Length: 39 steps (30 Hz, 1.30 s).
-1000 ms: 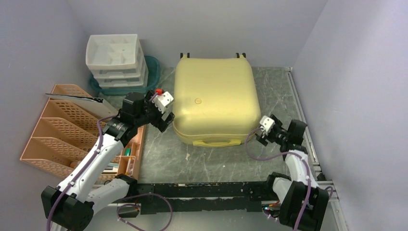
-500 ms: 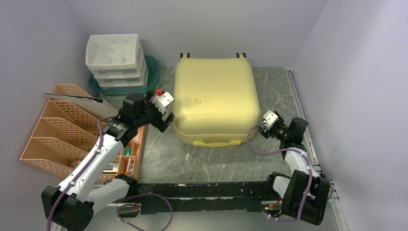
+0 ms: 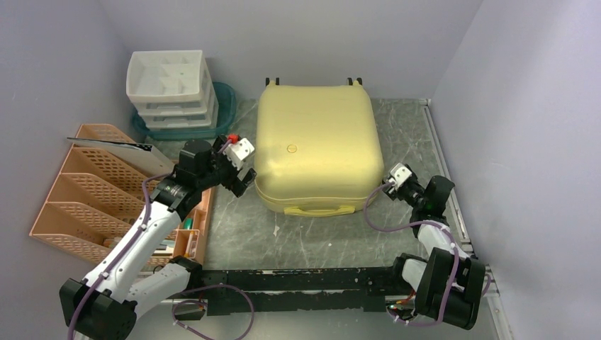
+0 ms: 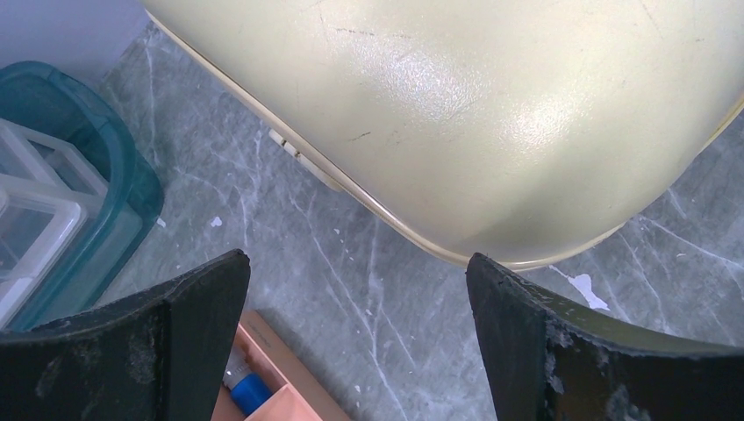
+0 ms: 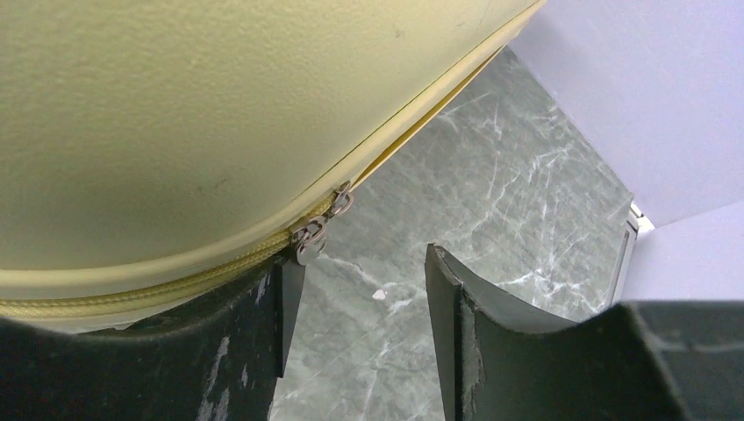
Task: Open, take out, and arrange the luggage
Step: Unzip the luggage at the center of the board.
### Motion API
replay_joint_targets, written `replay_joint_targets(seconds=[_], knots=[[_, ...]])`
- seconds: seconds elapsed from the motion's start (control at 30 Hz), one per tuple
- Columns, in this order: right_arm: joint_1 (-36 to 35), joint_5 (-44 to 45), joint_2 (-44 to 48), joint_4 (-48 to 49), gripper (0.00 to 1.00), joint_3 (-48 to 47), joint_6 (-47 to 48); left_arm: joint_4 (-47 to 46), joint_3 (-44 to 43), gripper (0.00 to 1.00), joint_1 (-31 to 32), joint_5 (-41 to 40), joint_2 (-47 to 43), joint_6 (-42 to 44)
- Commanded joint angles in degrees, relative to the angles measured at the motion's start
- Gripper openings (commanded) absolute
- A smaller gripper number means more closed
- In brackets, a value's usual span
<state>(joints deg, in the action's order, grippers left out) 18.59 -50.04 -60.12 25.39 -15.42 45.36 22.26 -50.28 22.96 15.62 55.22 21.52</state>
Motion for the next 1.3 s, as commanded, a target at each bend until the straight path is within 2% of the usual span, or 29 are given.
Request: replay_joint_targets(seconds=[0.0, 0.3, 0.47, 0.57, 0.63, 0.7, 0.8, 0.97, 1.07, 1.17, 1.27], knots=[[-0.4, -3.1, -0.4, 4.9, 0.57, -1.1, -1.1, -2.3, 0.4, 0.99, 0.2, 0.6, -1.1, -0.3], [-0.4, -9.5, -2.1, -4.3, 0.50, -3.6, 4.4, -2.3, 0.7, 0.99, 0.2, 1.0, -1.3, -0.3], [-0.4, -11.2, -4.3, -10.6, 0.32, -6.9, 7.5, -2.3, 0.6, 0.99, 0.2, 1.1, -1.2, -0.2], [-0.4, -11.5, -5.3, -11.9, 0.26, -7.9, 8.2, -2.2, 0.6, 0.99, 0.2, 1.3, -1.1, -0.2], [-0.5, -11.7, -5.2, -12.4, 0.16, -8.0, 8.6, -2.2, 0.6, 0.99, 0.2, 1.3, -1.1, -0.2], [-0.4, -11.4, -4.6, -14.3, 0.00, -8.4, 10.0, -2.1, 0.5, 0.99, 0.2, 1.5, -1.1, -0.1], [-0.4, -10.3, -3.1, -22.7, 0.00, -10.2, 16.9, -1.0, -0.4, 0.99, 0.2, 2.4, -0.9, 0.9], [-0.3, -6.1, -2.0, -49.7, 0.00, -15.6, 37.6, 0.3, -2.2, 0.99, 0.5, 4.6, -0.5, 2.2], [-0.4, -2.8, -3.4, -62.6, 0.00, -18.6, 46.0, -0.7, -2.3, 0.99, 1.0, 2.8, 0.8, 1.0], [-0.2, -0.2, -3.7, -69.0, 0.00, -19.6, 49.6, -2.5, -1.5, 0.99, 1.7, -0.4, 2.7, -0.8], [-0.1, 0.7, -2.0, -71.4, 0.00, -18.7, 51.2, -3.5, -0.8, 0.99, 2.5, -2.2, 4.0, -1.5]])
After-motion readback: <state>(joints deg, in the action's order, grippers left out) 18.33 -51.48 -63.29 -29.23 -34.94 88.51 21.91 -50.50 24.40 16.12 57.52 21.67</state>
